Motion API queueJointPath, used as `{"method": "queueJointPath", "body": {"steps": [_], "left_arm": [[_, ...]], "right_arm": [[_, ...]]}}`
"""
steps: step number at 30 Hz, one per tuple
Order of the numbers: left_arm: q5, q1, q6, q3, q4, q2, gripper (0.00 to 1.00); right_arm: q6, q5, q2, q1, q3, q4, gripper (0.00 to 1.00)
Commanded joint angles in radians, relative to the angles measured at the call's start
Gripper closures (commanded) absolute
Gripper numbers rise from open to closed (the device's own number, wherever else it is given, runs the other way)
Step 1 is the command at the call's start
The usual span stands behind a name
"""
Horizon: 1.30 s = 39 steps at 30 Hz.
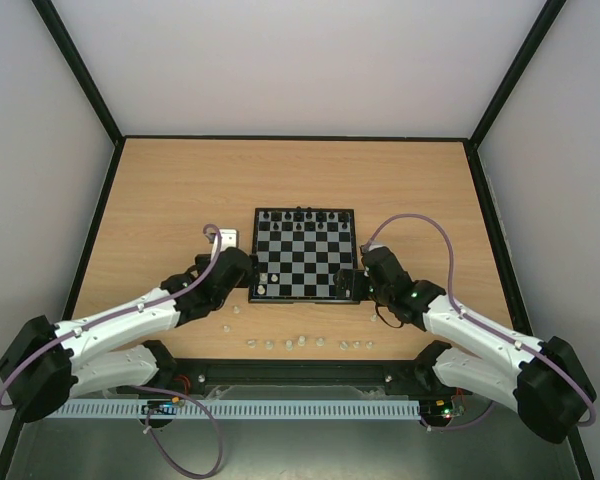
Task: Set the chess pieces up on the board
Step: Pick up the chess piece at the center of the board.
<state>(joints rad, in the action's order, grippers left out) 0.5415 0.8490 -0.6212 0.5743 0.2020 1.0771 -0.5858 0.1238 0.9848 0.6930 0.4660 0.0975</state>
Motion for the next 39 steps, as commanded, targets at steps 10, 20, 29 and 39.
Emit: {"method": "queueJointPath", "body": {"steps": [10, 20, 29, 39], "left_arm": [[-0.078, -0.021, -0.114, -0.05, 0.054, -0.143, 0.01], [-0.169, 0.044, -0.232, -0.127, 0.199, -0.309, 0.01], [-0.202, 0.127, -0.33, -0.173, 0.256, -0.34, 0.05], [-0.189, 0.162, -0.391, -0.246, 0.198, -0.313, 0.36]], "right_arm": [[0.012, -0.013, -0.003, -0.003, -0.008, -0.007, 0.01], [0.013, -0.019, -0.04, -0.003, -0.012, -0.001, 0.01], [0.012, -0.013, -0.048, -0.004, -0.013, 0.005, 0.01], [0.012, -0.03, -0.041, -0.003, -0.016, -0.003, 0.01]]}}
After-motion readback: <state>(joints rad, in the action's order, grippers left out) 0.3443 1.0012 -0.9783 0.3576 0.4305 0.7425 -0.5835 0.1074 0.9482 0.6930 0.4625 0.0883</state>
